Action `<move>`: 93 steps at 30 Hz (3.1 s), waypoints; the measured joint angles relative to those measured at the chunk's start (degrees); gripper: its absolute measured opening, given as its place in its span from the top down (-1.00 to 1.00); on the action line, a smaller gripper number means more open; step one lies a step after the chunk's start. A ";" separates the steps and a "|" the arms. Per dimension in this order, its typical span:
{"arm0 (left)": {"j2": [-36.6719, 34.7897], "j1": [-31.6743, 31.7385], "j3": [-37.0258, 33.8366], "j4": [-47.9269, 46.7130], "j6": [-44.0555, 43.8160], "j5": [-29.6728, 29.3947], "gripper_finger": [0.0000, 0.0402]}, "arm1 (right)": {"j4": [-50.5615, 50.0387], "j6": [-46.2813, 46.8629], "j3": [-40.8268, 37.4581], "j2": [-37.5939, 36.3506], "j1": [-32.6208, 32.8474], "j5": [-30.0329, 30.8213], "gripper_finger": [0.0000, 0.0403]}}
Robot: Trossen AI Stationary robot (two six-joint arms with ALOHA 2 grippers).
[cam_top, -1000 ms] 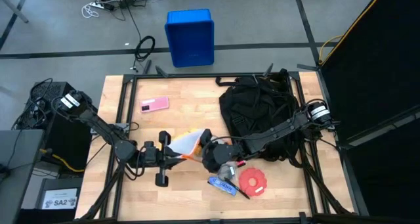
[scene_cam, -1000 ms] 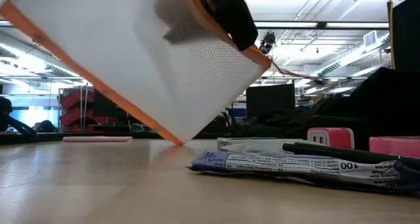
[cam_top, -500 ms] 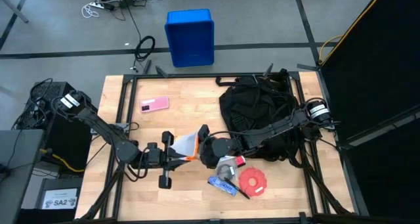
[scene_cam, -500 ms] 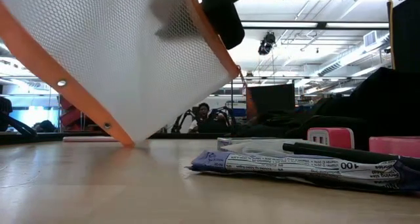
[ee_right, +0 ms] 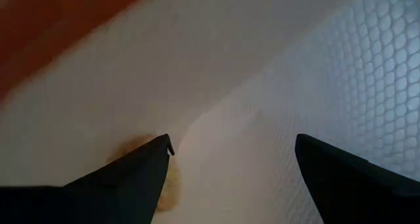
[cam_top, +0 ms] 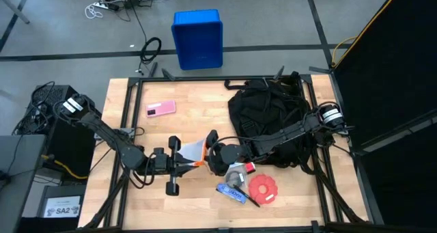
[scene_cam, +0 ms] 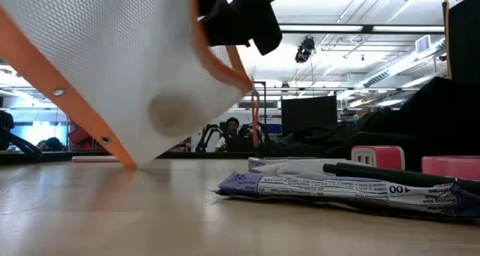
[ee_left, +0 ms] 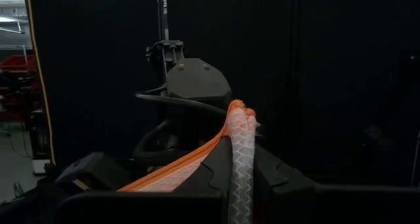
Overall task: Unpack backpack
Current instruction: Adjust the zip bag
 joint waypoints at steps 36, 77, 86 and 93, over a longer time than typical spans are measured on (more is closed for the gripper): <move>0.00 0.00 -0.04 -1.46 -0.70 -0.48 1.00 | -25.78 49.89 -10.41 -6.51 7.98 2.13 -0.03; 0.00 0.04 -0.09 -1.86 -0.42 -3.04 1.00 | 19.66 69.44 -22.93 2.17 1.93 -25.26 0.10; -0.02 0.15 -0.09 -2.06 -0.44 -3.06 1.00 | 23.62 71.88 -22.18 6.20 2.05 -25.24 0.09; -0.02 0.15 -0.08 -2.14 -0.46 -3.23 1.00 | 24.10 71.83 -17.56 10.21 2.05 -25.81 0.05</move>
